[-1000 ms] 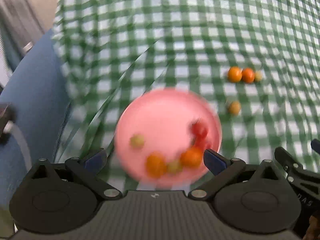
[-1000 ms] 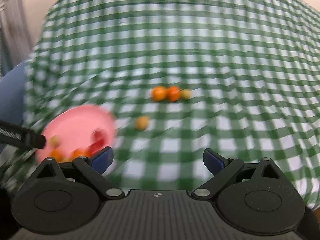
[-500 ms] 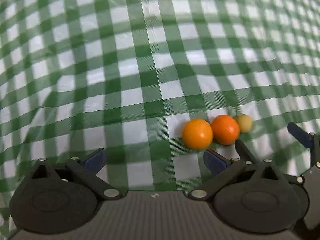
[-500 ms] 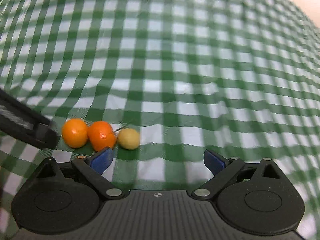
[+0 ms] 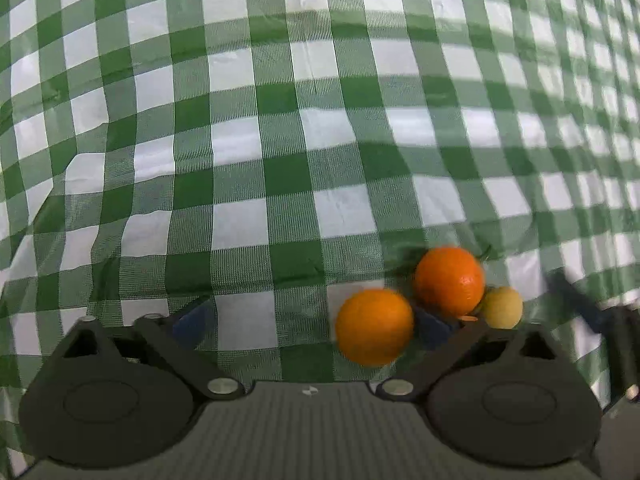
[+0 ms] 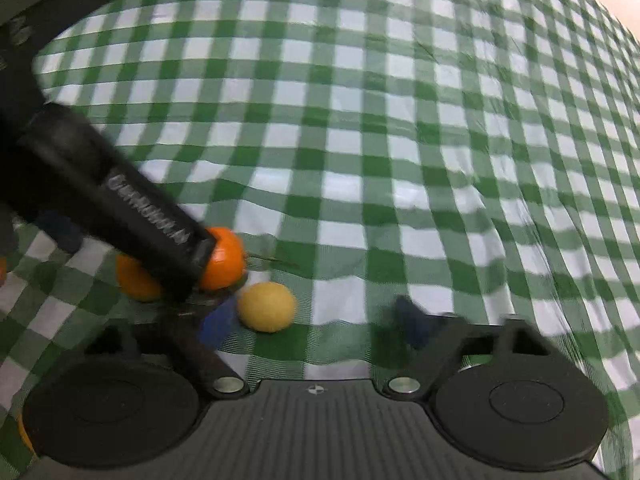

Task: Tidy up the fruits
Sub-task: 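Grasp a yellow-green fruit with the right tool while the left tool grasps an orange kumquat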

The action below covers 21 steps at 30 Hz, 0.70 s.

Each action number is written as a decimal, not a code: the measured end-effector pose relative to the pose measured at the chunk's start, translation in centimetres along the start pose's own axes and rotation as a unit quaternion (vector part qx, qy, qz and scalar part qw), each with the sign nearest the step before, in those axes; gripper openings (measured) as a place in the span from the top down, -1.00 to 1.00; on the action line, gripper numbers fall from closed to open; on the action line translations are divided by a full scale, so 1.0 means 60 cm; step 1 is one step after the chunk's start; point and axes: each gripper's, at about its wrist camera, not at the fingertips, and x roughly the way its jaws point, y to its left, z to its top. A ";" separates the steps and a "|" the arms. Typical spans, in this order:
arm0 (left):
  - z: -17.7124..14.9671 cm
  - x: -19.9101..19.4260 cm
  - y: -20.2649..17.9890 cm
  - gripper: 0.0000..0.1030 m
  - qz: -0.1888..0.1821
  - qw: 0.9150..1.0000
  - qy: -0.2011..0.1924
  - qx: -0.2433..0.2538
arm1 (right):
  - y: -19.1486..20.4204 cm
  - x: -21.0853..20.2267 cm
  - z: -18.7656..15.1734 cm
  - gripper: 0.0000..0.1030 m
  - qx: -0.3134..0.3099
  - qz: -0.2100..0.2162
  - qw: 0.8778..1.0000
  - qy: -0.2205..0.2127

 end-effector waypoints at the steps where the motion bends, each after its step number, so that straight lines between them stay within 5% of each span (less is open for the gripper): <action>1: -0.001 -0.006 0.001 -0.16 -0.002 1.000 -0.008 -0.001 | 0.005 -0.002 0.000 0.41 -0.006 0.004 1.000 -0.001; 2: -0.002 -0.013 0.000 0.23 -0.003 1.000 -0.017 0.006 | 0.004 -0.003 0.000 0.41 -0.008 -0.005 1.000 -0.002; 5: -0.008 -0.029 0.006 0.29 -0.019 1.000 -0.009 -0.001 | -0.009 -0.009 -0.004 0.41 0.017 -0.021 1.000 0.002; 7: -0.016 -0.045 0.008 0.97 -0.017 1.000 -0.023 0.002 | -0.021 -0.008 0.000 0.41 0.038 -0.039 0.999 0.003; 12: -0.035 -0.082 0.008 0.99 -0.018 0.999 -0.030 0.004 | -0.056 -0.023 0.006 0.41 0.063 -0.055 0.997 -0.001; 14: -0.046 -0.090 0.012 0.81 -0.006 0.999 -0.037 0.009 | -0.055 -0.029 0.000 0.41 0.063 -0.062 0.996 0.003; 18: -0.065 -0.102 0.033 -0.68 -0.015 1.000 -0.019 0.004 | -0.047 -0.036 -0.006 0.41 0.068 -0.057 0.996 0.012; 21: -0.075 -0.116 0.041 -0.71 -0.015 0.999 -0.024 0.023 | -0.045 -0.039 -0.011 0.41 0.066 -0.049 0.997 0.011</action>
